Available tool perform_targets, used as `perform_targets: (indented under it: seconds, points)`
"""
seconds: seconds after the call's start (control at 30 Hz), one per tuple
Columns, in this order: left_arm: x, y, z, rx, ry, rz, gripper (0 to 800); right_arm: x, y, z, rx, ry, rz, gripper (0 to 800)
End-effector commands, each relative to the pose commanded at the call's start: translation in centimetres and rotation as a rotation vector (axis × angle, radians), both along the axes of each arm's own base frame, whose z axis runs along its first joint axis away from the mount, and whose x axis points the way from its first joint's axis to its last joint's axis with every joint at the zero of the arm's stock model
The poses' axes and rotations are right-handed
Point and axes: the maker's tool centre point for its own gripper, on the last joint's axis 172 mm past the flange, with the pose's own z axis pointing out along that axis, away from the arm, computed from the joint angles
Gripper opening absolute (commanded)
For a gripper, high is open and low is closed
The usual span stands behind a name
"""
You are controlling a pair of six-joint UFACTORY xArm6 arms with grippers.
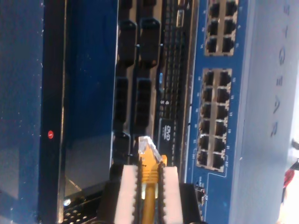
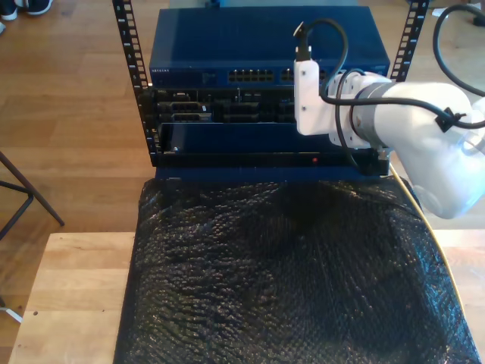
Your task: Grab the cable and plug it in
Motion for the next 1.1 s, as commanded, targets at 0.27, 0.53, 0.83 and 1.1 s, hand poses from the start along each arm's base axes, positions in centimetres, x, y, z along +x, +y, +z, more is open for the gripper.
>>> perform_targets:
  seconds: [0.27,0.53,0.83,1.1]
  points:
    - [0.0,0.0,0.0,0.0,0.0,0.0,800,0.1,-0.2,0.3,0.013,-0.013,0.002,0]
    - [0.0,0.0,0.0,0.0,0.0,0.0,800,-0.5,0.6,1.0,0.013,-0.045,0.037,0]
    - [0.0,0.0,0.0,0.0,0.0,0.0,800,0.4,-1.0,1.5,-0.06,-0.074,0.046,1]
    - [0.0,0.0,0.0,0.0,0.0,0.0,800,0.6,-0.4,1.7,-0.092,-0.161,0.083,0]
